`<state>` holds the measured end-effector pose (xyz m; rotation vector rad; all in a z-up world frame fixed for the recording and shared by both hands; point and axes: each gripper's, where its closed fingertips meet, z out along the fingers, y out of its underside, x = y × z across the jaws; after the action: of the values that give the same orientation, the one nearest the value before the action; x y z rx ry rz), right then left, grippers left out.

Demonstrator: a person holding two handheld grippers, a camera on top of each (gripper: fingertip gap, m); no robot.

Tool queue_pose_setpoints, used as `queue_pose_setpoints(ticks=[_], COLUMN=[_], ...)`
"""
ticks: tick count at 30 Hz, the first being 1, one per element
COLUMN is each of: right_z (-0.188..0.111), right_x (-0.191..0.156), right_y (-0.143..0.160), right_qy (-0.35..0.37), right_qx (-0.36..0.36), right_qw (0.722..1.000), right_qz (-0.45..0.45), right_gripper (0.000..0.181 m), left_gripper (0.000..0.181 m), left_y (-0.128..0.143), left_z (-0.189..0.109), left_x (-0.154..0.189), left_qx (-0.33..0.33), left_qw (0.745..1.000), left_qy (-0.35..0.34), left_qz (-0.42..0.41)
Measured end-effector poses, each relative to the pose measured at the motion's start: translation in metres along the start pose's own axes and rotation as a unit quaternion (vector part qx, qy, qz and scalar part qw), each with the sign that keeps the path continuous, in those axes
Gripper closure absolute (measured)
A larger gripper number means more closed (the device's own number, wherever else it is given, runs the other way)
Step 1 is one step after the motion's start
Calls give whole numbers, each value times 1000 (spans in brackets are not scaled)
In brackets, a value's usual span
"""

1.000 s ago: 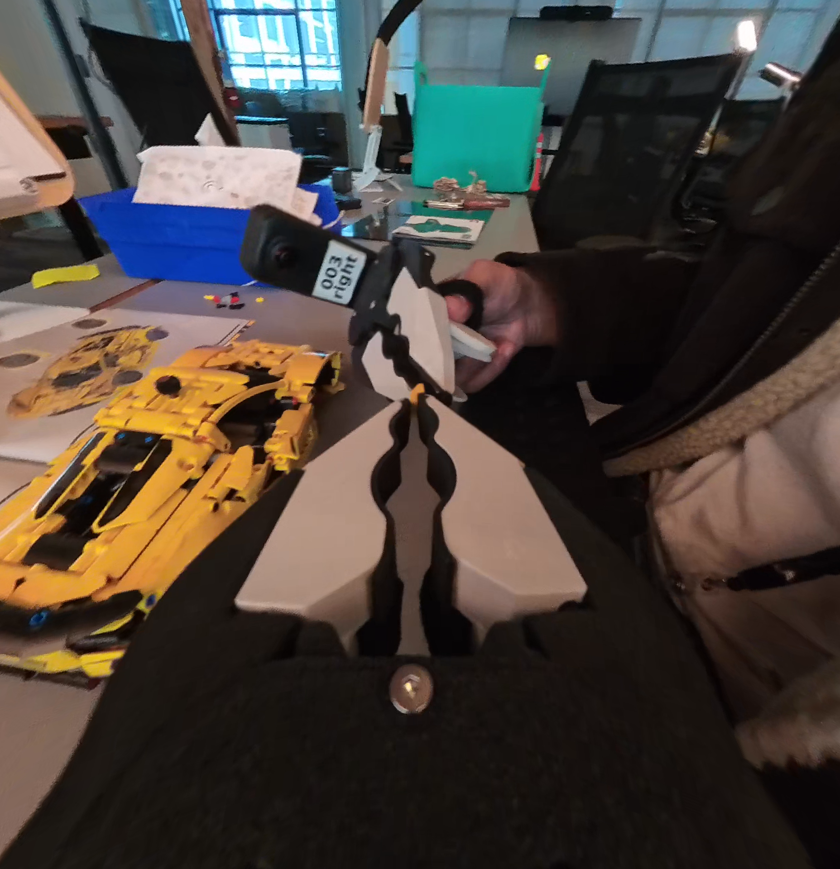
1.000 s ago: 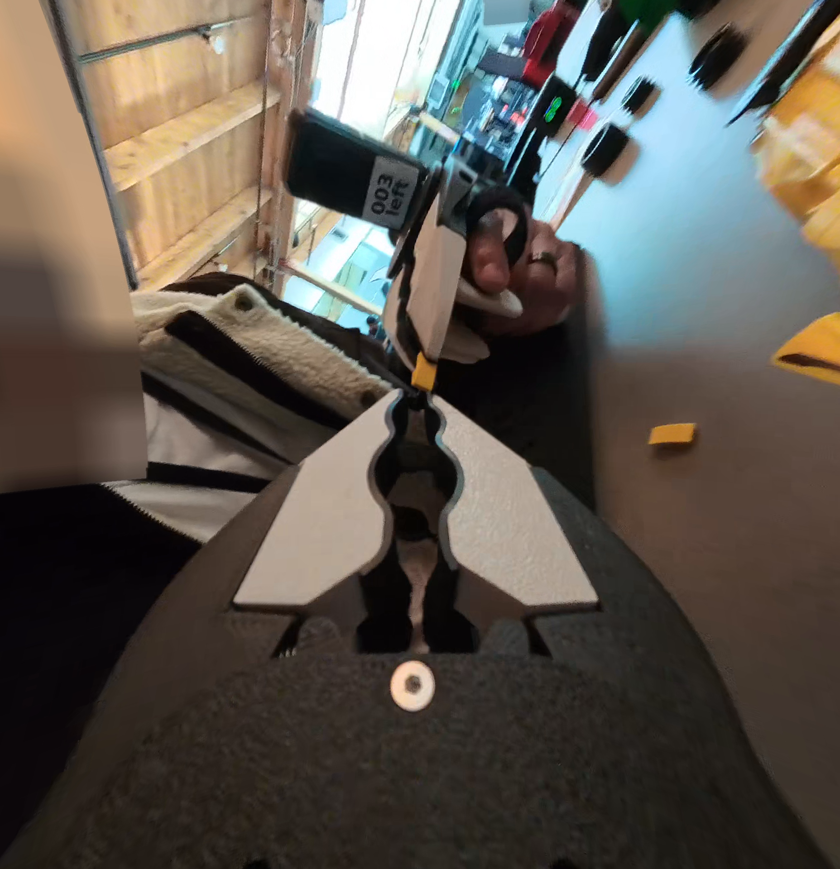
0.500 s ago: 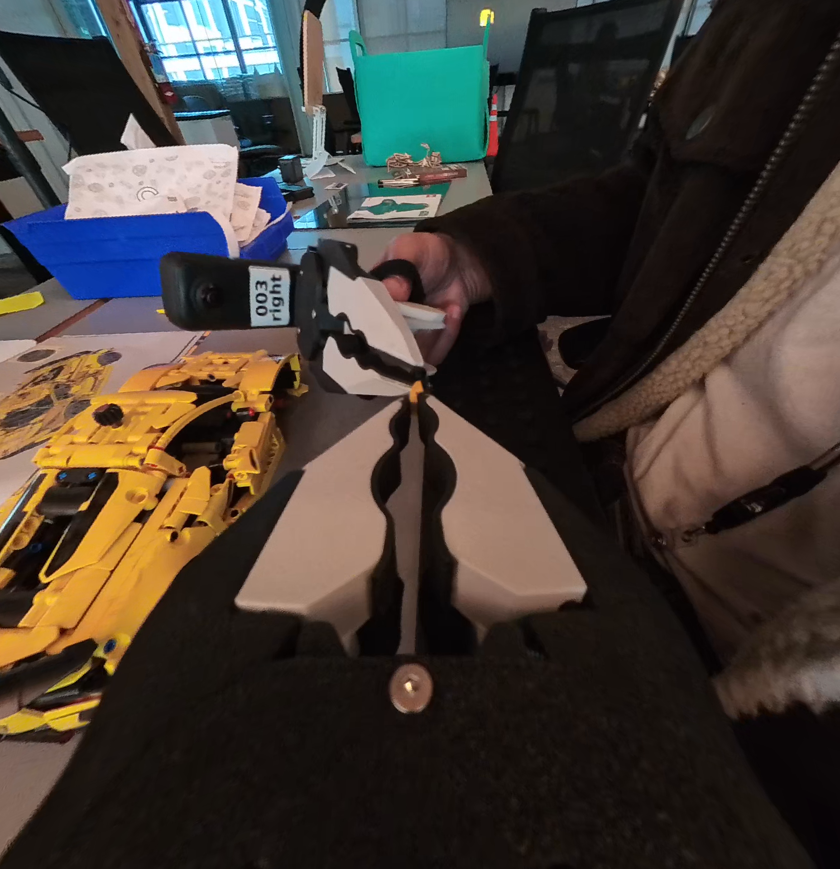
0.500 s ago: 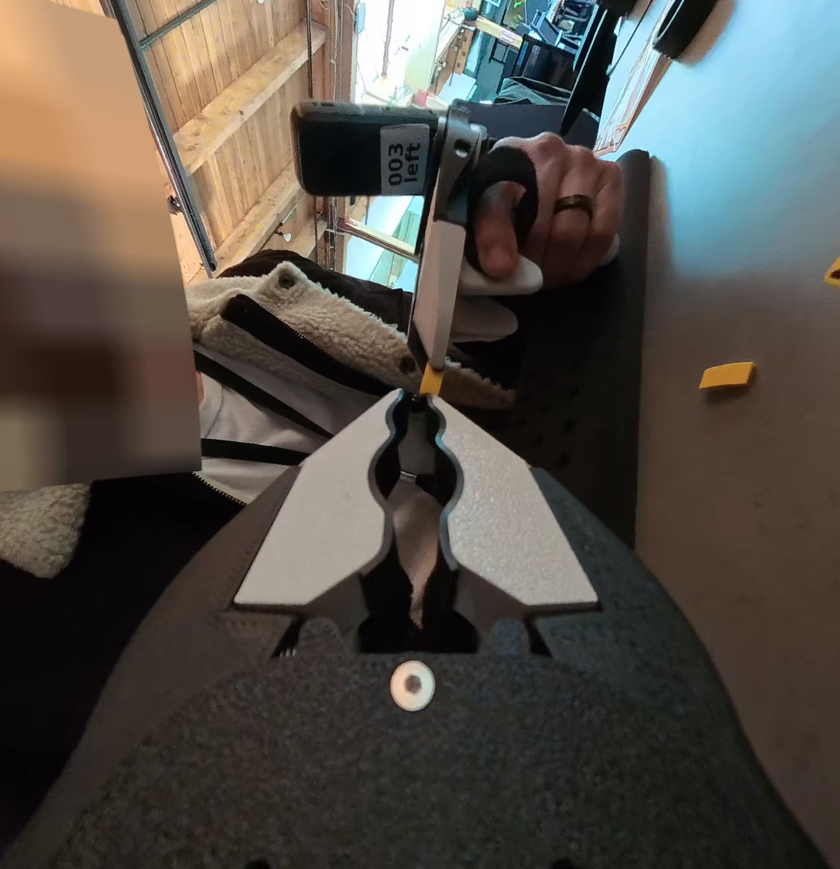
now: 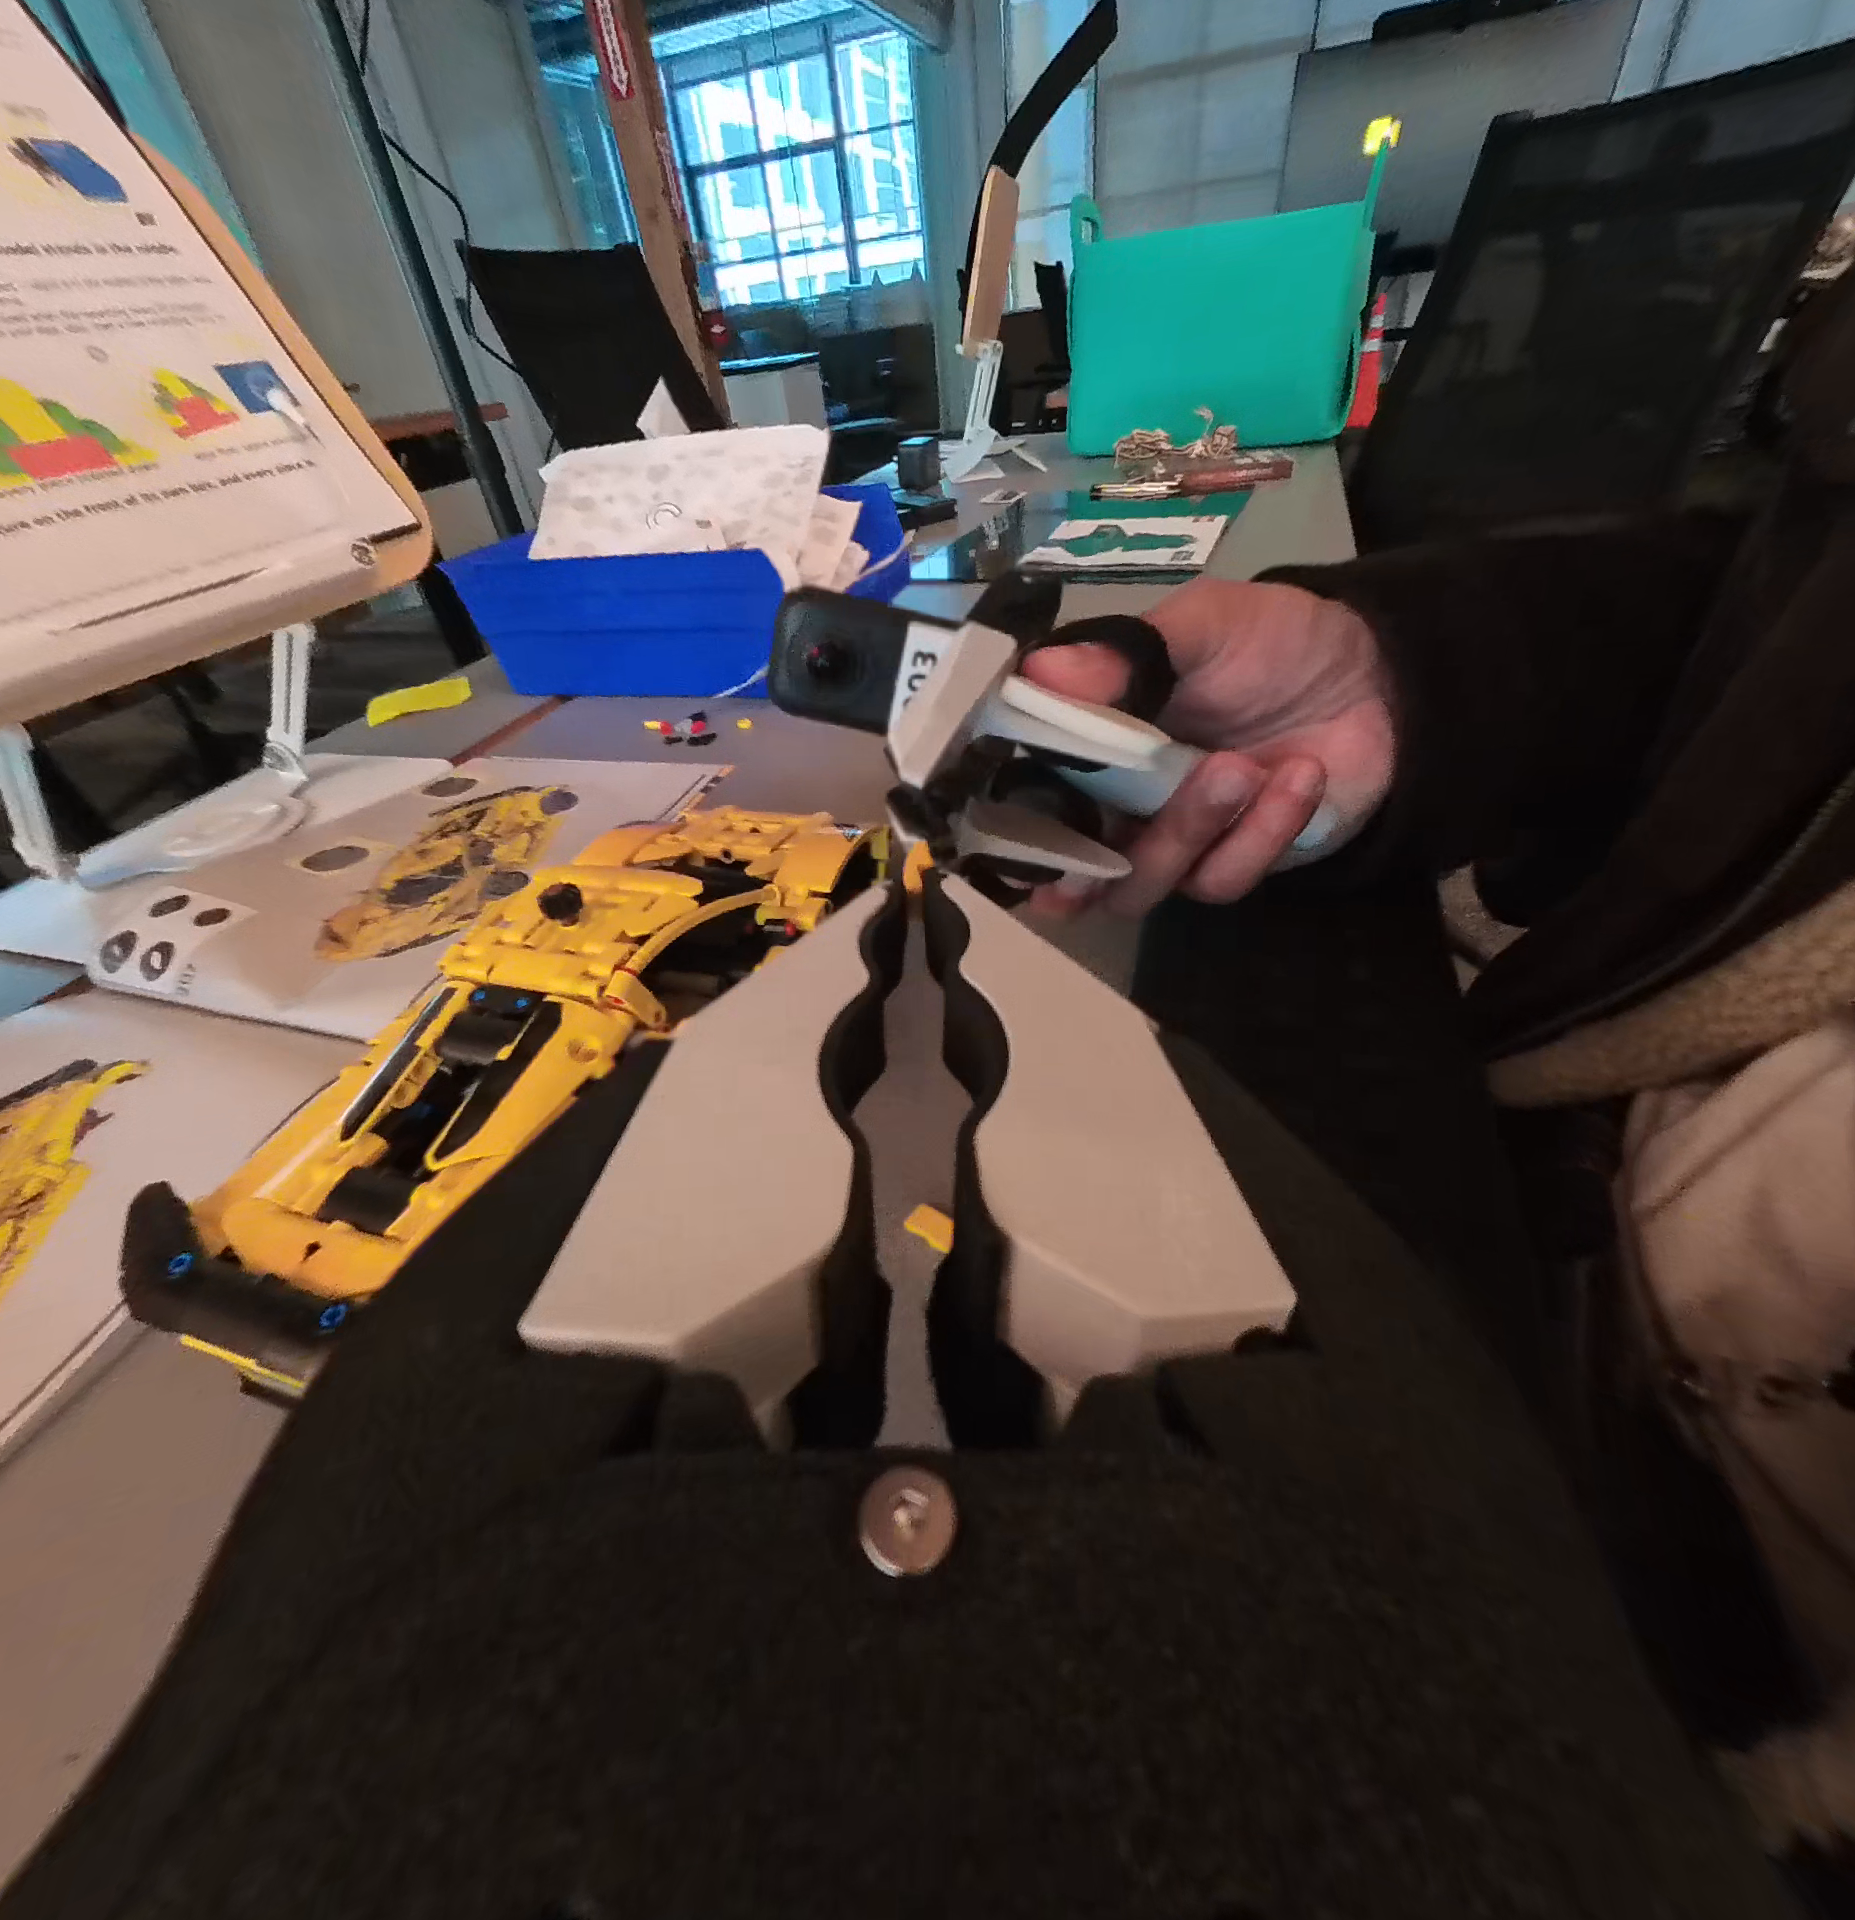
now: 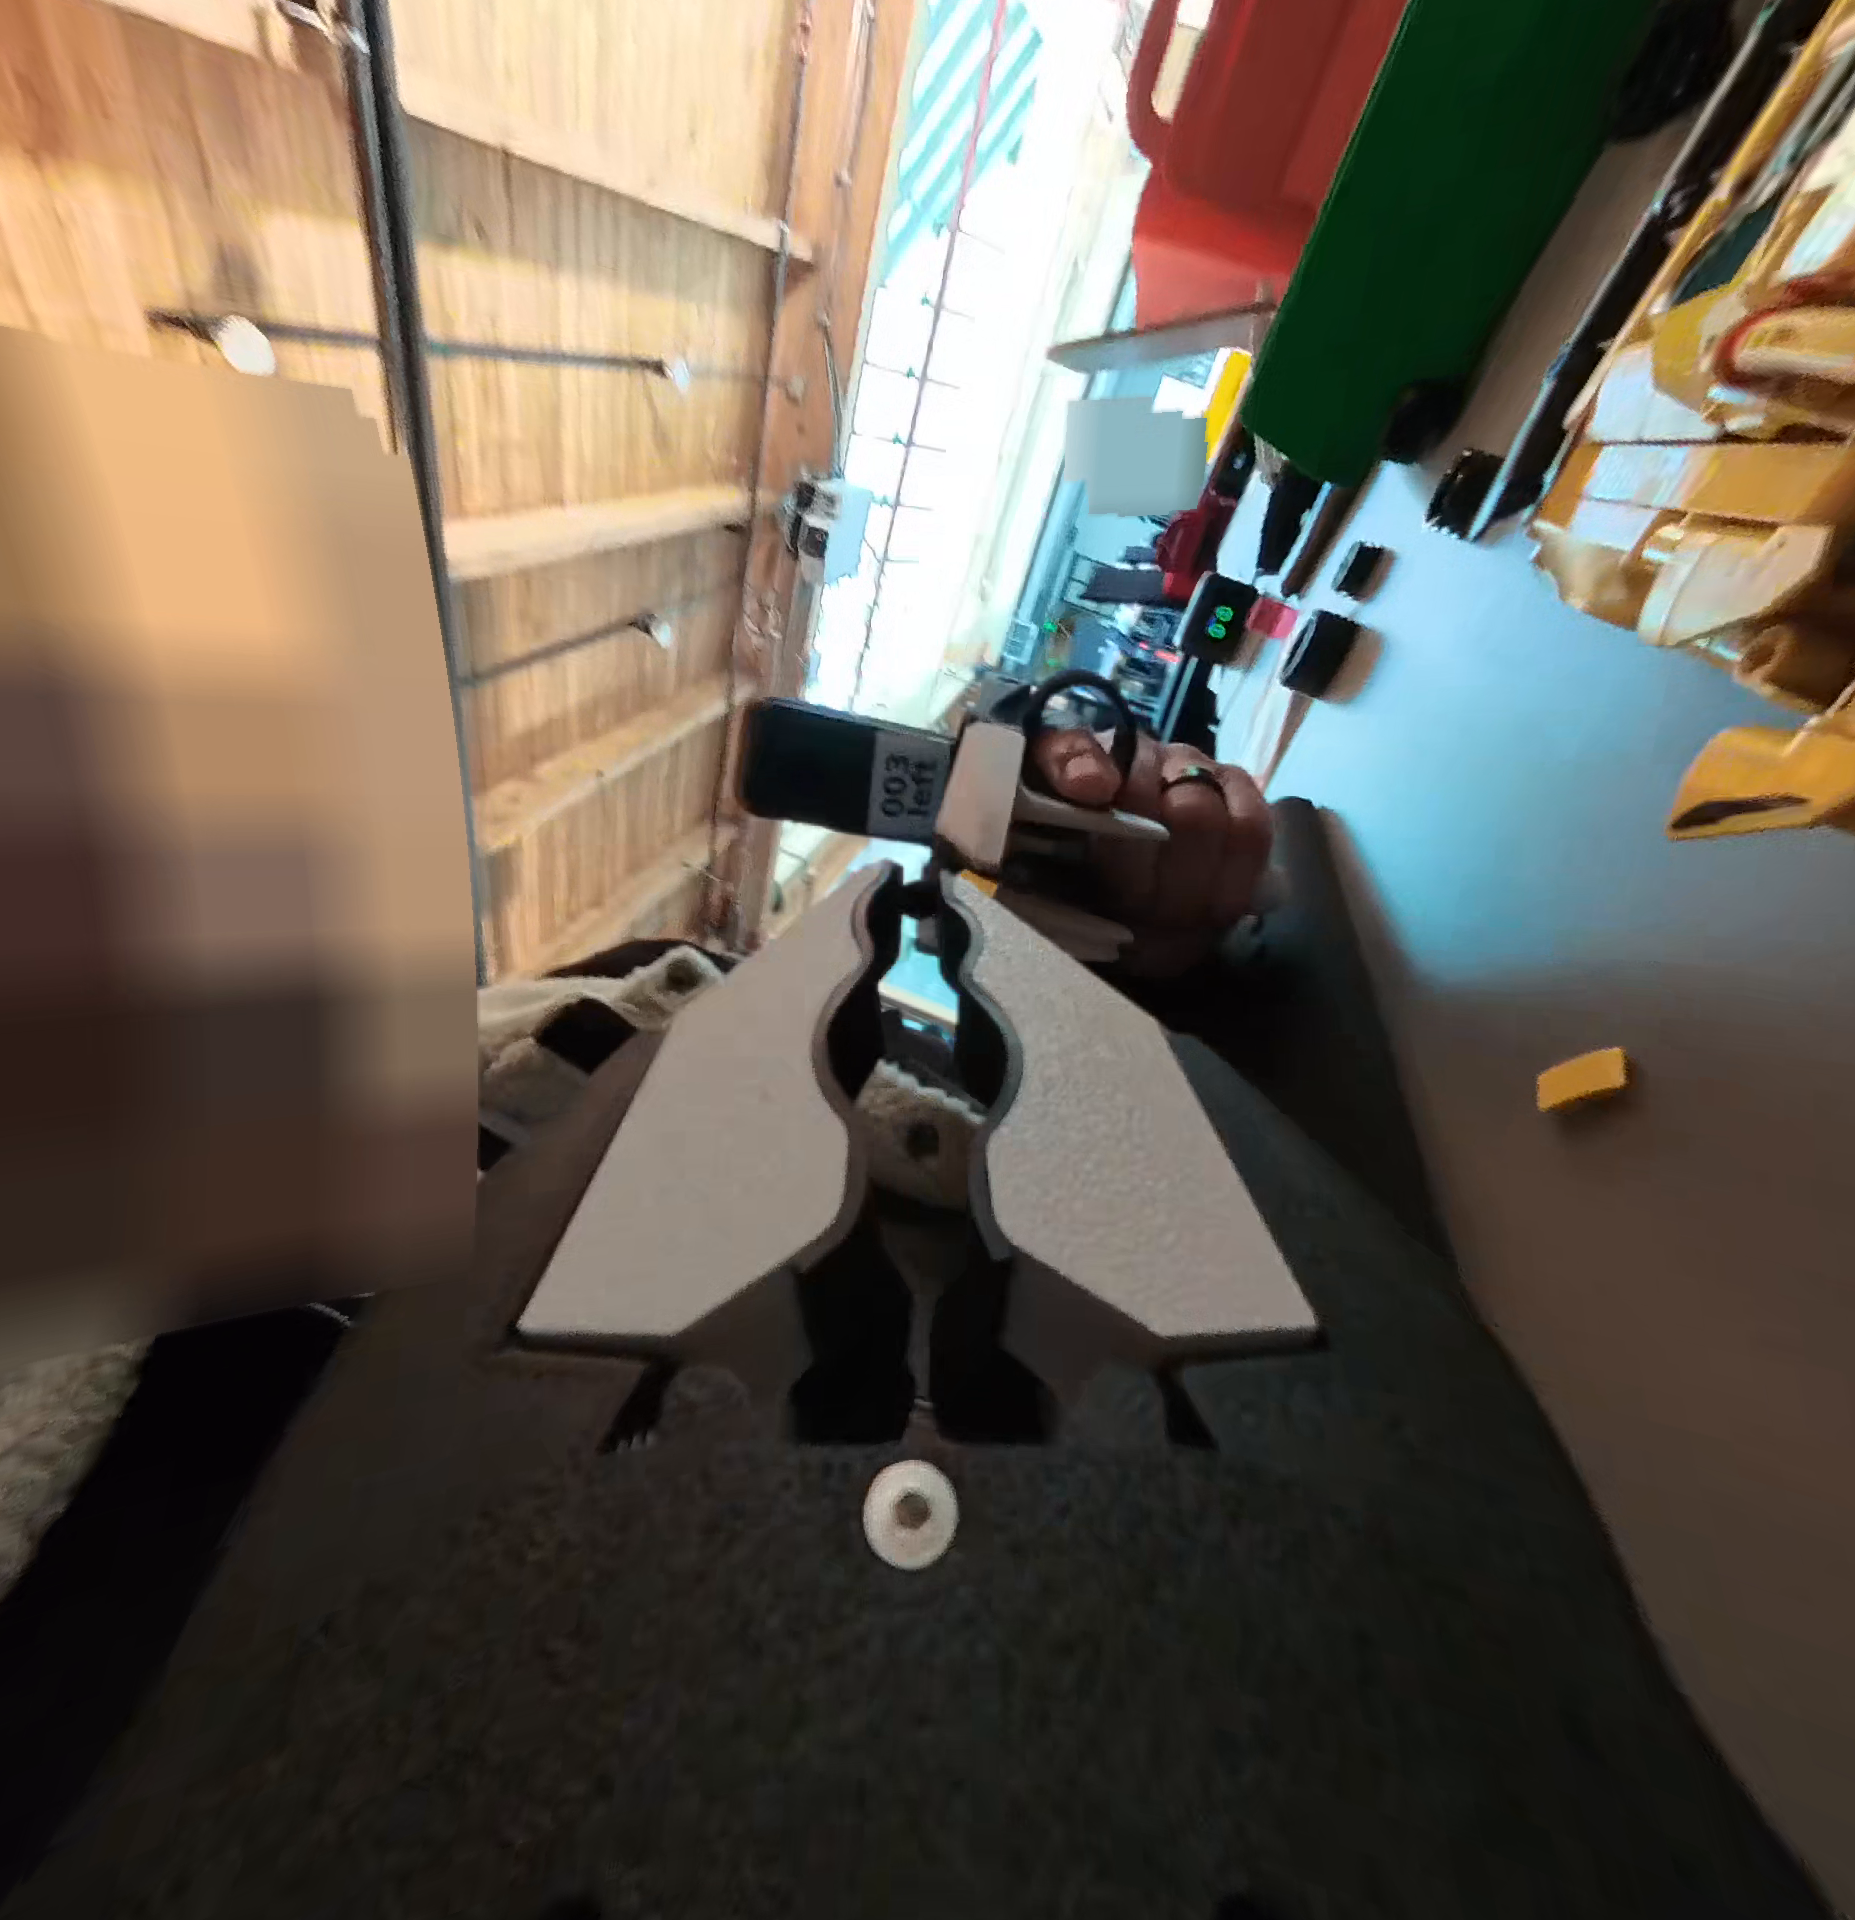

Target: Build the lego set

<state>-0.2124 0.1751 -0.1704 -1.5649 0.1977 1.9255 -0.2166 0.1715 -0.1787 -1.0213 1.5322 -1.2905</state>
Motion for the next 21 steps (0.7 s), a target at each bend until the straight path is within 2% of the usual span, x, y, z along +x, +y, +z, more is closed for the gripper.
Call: queue_pose_setpoints(ticks=[5,12,15,18,21], right_z=[-1,-3,-7,-17,-23], right_x=[7,13,22,51,74], right_y=[1,-11,-14,-4,6], right_qy=[29,124,158,223,280], right_qx=[2,7,8,-28,-53], right_qw=[999,986,981,970,953], right_qz=[-22,-114,-113,-94,-105], right_gripper=[176,176,176,176,176], left_gripper=[178,179,179,179,179], left_y=[8,13,27,54,66], left_z=[3,8,14,15,11], left_x=[0,-14,-17,-15,-14], left_qx=[-22,-27,-55,-137,-163], left_qw=[1000,987,971,937,926], left_qy=[2,-14,-31,-31,-25], left_qz=[-12,-161,-229,-321,-340])
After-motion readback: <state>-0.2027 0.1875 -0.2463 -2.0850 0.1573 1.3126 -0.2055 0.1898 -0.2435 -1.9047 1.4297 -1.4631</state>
